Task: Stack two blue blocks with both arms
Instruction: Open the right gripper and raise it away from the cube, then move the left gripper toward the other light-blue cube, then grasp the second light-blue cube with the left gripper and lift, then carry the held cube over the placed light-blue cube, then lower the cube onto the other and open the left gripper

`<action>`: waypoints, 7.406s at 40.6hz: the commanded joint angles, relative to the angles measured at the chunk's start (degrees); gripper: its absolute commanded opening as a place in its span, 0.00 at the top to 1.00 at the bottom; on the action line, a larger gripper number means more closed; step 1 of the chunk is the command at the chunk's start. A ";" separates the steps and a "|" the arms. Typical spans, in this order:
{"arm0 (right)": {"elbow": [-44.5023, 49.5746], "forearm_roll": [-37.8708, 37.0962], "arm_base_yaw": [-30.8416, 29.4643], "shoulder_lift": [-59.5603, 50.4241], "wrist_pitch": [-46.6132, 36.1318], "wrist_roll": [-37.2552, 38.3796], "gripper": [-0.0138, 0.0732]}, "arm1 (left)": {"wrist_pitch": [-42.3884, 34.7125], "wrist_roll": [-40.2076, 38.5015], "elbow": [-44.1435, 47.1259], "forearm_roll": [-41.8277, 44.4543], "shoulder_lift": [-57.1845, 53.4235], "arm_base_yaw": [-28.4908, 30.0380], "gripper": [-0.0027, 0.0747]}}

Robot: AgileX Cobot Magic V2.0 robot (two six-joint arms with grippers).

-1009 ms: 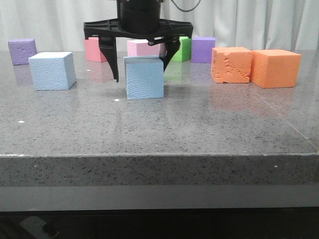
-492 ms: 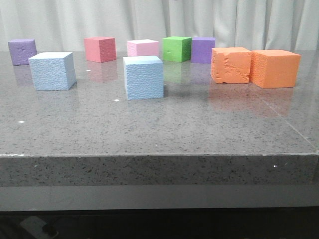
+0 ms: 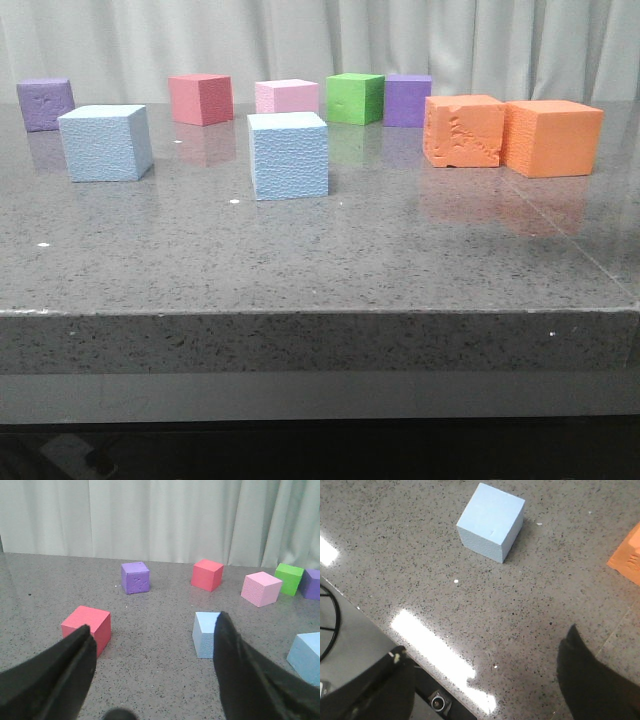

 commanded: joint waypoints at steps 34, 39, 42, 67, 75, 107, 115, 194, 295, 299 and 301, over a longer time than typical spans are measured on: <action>33.40 1.00 -0.22 -33.35 -32.27 -3.75 0.16 | -4.65 -0.37 -1.43 -0.41 0.89 -0.39 0.33; 33.40 1.05 -0.22 -33.35 -29.82 -3.75 0.16 | -4.65 -0.37 -1.43 -0.41 0.89 -0.39 0.33; 33.40 1.05 -0.22 -33.35 -29.27 -3.75 0.16 | -4.65 -0.37 -1.43 -1.10 0.89 -0.39 0.33; 33.40 1.05 -0.22 -33.35 -29.27 -3.75 0.16 | -5.90 3.52 -2.48 -4.26 5.65 -0.56 0.22; 33.40 1.05 -0.22 -33.35 -29.27 -3.75 0.16 | -6.60 4.85 -4.71 -3.84 11.33 -7.15 0.14; 33.40 1.05 -0.22 -33.35 -29.27 -3.75 0.16 | -4.01 6.73 -32.01 -3.83 50.16 -14.07 0.14; 33.40 1.05 -0.22 -33.35 -29.27 -3.75 0.16 | 2.25 6.73 -40.95 -3.83 59.46 -14.07 0.14; 33.40 1.05 -0.22 -33.35 -29.22 -3.75 0.16 | 26.06 28.53 -67.08 -16.19 80.72 -17.14 0.42; 33.40 1.05 -0.22 -33.35 -29.21 -3.75 0.16 | 26.49 59.07 -72.34 -26.35 82.16 -24.24 0.16; 33.40 1.05 -0.22 -33.35 -29.21 -3.75 0.16 | 26.36 53.54 -72.34 -26.35 80.65 -24.01 0.16; 33.40 1.05 -0.22 -33.35 -29.21 -3.75 0.16 | 25.94 49.23 -72.34 -26.35 80.08 -24.01 0.16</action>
